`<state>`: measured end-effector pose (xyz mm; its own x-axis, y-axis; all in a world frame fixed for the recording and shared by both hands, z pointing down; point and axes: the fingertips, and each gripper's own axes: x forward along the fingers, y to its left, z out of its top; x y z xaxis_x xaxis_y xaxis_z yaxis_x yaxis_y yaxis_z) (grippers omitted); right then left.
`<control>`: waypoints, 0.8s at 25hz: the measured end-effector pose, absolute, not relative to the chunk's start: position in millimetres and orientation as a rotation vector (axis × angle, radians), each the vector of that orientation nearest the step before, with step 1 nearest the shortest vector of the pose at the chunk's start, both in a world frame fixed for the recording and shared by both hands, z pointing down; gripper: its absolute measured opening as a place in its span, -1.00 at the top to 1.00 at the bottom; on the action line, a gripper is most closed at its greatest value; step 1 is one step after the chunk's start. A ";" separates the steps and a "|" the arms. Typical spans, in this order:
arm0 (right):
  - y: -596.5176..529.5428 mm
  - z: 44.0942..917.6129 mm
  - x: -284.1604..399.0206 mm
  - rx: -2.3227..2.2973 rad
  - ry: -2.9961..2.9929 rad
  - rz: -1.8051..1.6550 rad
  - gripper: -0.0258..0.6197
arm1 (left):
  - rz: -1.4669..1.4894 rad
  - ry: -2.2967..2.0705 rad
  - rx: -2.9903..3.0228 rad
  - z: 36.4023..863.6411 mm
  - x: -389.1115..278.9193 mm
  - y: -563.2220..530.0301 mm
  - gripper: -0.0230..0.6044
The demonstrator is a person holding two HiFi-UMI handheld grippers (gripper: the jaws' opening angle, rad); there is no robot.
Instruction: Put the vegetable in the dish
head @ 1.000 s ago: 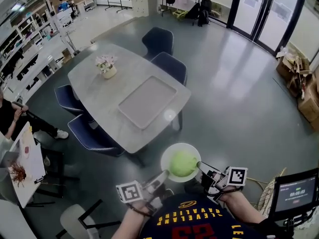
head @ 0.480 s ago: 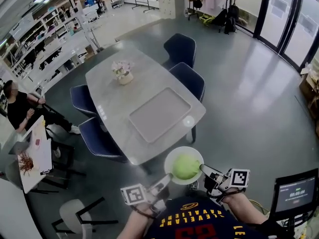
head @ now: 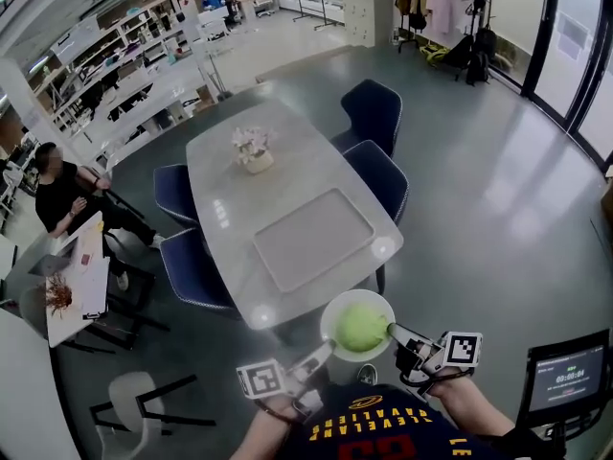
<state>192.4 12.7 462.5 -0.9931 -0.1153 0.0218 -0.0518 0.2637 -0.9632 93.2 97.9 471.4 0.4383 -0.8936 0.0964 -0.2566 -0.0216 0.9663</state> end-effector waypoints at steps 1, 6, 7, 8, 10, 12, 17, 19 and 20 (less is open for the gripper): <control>8.5 464.0 193.2 -0.151 2.459 -1.873 0.87 | -0.695 -1.061 1.539 473.8 94.1 95.0 0.87; -7.7 473.0 188.9 -0.099 2.451 -1.917 0.87 | -0.713 -1.096 1.493 480.3 93.2 82.0 0.87; -11.1 474.9 187.1 -0.093 2.450 -1.928 0.87 | -0.721 -1.101 1.480 481.1 92.3 79.4 0.87; -14.5 476.7 185.0 -0.087 2.451 -1.937 0.87 | -0.728 -1.106 1.468 482.4 91.1 76.9 0.87; -21.5 481.0 179.1 -0.076 2.453 -1.958 0.87 | -0.745 -1.109 1.454 485.0 86.8 70.6 0.87; -28.5 486.2 170.8 -0.071 2.455 -1.974 0.87 | -0.772 -1.096 1.456 486.4 80.6 62.0 0.87; -59.3 493.9 152.8 -0.091 2.475 -1.974 0.87 | -0.759 -1.102 1.471 496.6 60.1 31.9 0.87; -75.3 490.2 147.0 -0.098 2.488 -1.960 0.87 | -0.766 -1.089 1.474 492.1 54.8 15.4 0.87; -83.7 488.7 143.2 -0.106 2.497 -1.952 0.87 | -0.763 -1.087 1.478 490.2 50.4 7.2 0.87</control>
<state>143.2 -83.7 488.7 -0.9973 -0.0342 0.0643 -0.0707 0.2405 -0.9681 50.4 7.2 490.2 0.3727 -0.9227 0.0991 -0.2205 0.0157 0.9753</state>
